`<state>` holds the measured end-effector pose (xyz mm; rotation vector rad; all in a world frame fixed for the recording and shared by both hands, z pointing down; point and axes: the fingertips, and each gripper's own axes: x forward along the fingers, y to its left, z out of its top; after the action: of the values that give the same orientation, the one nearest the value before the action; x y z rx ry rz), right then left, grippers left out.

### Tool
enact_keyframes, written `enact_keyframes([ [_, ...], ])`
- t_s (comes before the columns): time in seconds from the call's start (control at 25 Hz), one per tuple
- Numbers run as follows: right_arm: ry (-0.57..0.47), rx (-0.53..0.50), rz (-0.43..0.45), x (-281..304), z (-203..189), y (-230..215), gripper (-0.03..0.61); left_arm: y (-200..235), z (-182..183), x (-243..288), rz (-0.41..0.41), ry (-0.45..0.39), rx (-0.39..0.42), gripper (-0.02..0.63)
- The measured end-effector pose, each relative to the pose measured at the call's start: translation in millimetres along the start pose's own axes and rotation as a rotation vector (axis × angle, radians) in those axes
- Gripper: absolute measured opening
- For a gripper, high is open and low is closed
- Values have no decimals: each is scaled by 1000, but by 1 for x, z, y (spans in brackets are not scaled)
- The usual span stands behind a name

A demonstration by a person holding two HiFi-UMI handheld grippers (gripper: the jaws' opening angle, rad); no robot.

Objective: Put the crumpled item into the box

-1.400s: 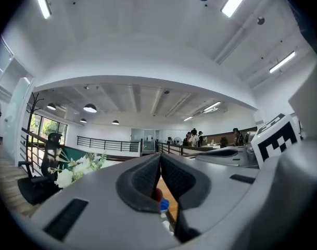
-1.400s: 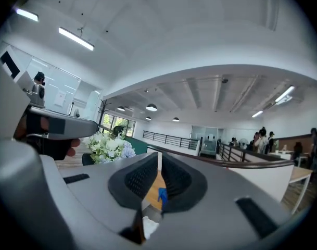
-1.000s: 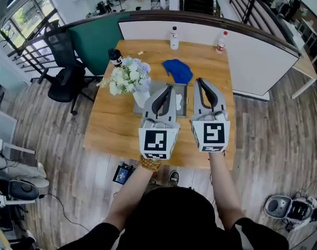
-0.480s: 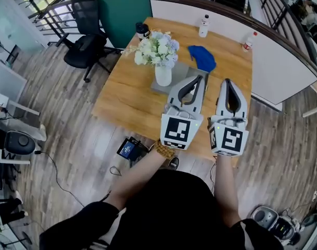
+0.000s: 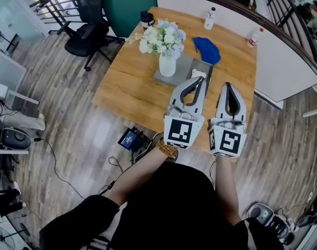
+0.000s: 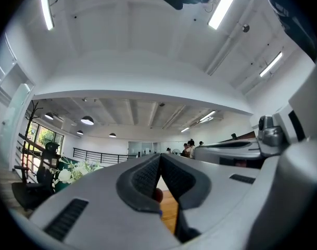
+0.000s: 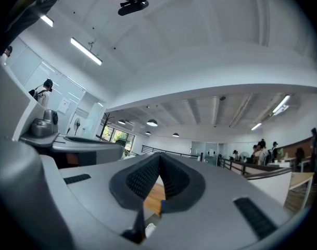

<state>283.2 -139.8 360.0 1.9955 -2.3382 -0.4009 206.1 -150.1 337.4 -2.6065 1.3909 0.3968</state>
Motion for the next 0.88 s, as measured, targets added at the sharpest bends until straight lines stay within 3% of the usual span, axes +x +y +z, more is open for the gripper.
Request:
enact_keyframes([
  [0.16,21,20,-1,-4,-14,4,0,-4,1,-10,-21,-48,57,23],
  [0.52,31,23,26,-12,-32,21,0,-5,-15,-22,-36,-51,73,23],
  [0.68,-44,58,2,-12,-19,30,-2,1,-20,-25,-39,-45,88,23],
  [0.88,14,50,27,-23,-45,37,-5,5,-23,-28,-20,-48,31,23],
])
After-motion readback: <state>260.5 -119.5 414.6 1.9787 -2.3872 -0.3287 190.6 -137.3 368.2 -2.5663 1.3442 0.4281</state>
